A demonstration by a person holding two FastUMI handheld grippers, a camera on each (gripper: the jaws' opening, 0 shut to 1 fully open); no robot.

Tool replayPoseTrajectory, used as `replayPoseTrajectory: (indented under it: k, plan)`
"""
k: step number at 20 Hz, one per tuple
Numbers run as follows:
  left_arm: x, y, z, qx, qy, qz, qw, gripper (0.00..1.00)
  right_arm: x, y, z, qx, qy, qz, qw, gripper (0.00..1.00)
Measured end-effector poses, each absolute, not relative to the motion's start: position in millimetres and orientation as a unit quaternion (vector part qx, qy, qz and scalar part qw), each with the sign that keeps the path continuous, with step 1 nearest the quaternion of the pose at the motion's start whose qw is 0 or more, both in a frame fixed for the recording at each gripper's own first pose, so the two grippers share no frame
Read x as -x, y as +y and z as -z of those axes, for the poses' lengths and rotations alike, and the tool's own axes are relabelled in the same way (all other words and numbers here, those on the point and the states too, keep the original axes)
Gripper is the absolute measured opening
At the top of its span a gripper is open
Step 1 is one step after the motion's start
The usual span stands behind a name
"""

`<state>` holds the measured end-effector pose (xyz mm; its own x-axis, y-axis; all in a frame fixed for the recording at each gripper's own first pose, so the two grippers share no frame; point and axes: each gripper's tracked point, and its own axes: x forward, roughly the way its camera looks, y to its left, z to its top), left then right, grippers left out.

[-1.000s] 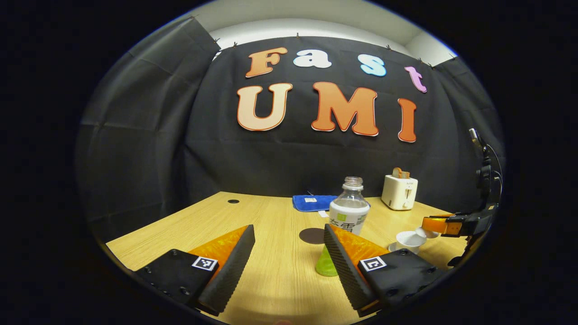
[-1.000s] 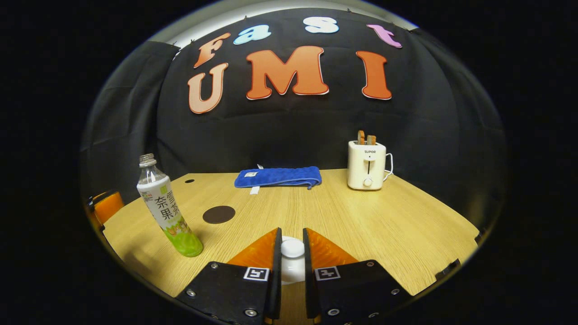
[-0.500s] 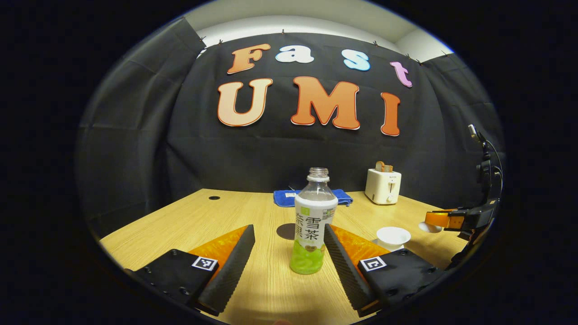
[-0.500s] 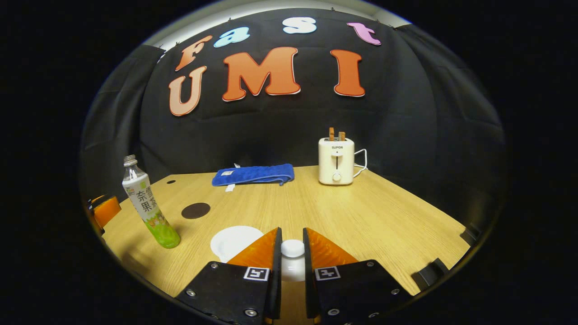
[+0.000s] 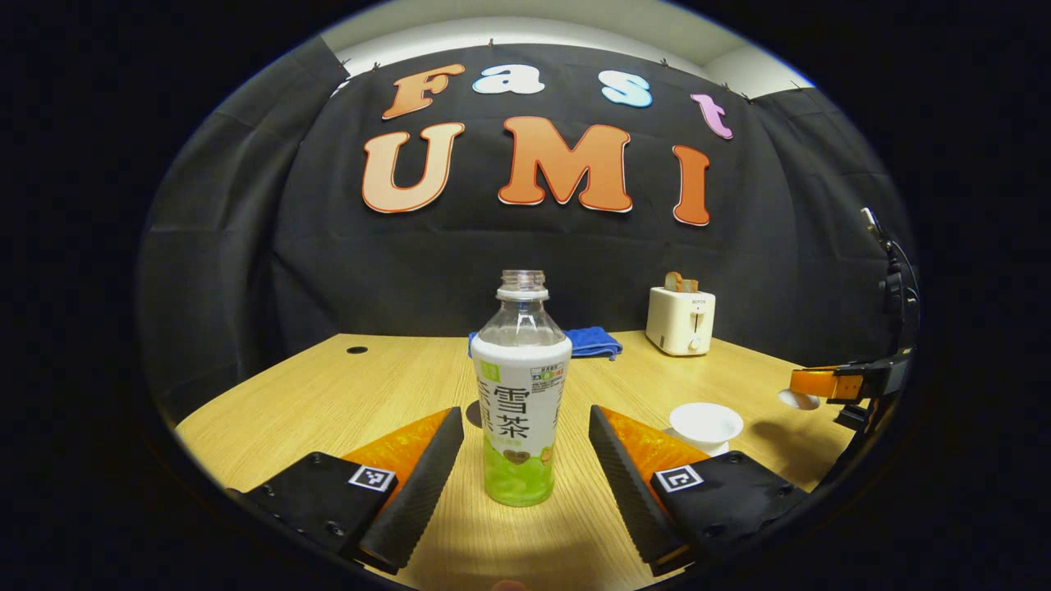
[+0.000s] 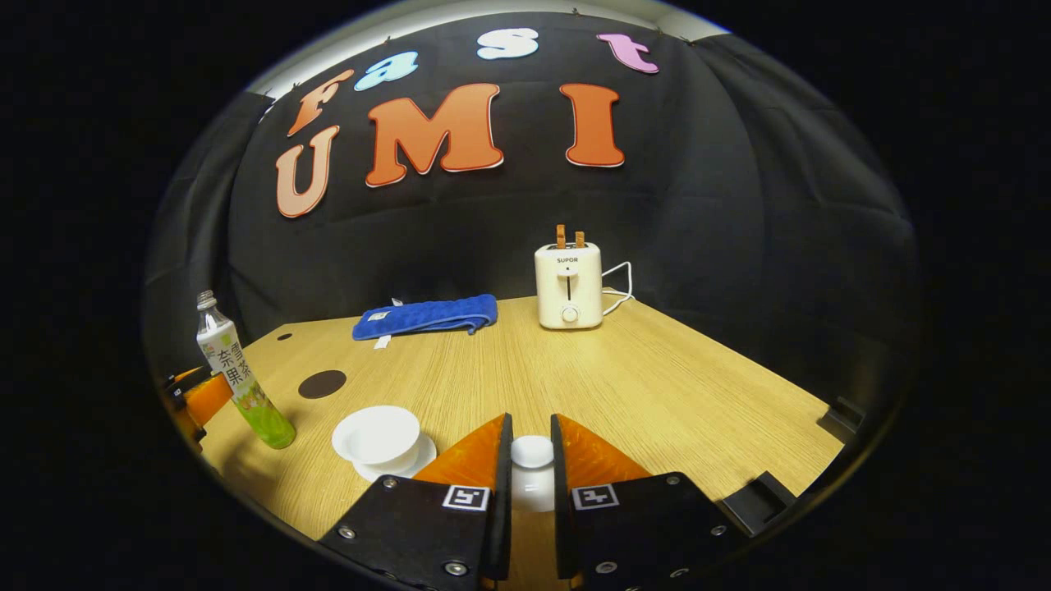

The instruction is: Open the teacup lid with one hand, grasp the water bottle and pour water into the teacup with the other hand; after pouring, place the water bottle on the coaster and then close the teacup lid.

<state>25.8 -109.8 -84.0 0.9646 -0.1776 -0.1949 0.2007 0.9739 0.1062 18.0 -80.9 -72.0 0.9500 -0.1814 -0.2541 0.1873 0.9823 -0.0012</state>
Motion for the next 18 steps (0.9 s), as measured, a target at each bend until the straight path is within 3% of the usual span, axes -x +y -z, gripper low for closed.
replayPoseTrajectory:
  k: [9,10,13,18]
  plan:
    - [-55,-104,116,-0.047,0.138,0.081,0.986,0.99,-23,-94,86,-0.022,0.146,0.102,0.984,0.22]
    - [-53,-103,116,-0.045,0.142,0.080,0.986,0.88,-22,-95,87,-0.023,0.147,0.103,0.983,0.22]
    - [-55,-108,113,-0.038,0.138,0.098,0.985,0.70,-24,-94,88,-0.025,0.148,0.103,0.983,0.23]
    - [-49,-111,104,-0.095,0.144,0.114,0.978,0.67,-23,-91,86,-0.026,0.146,0.101,0.984,0.22]
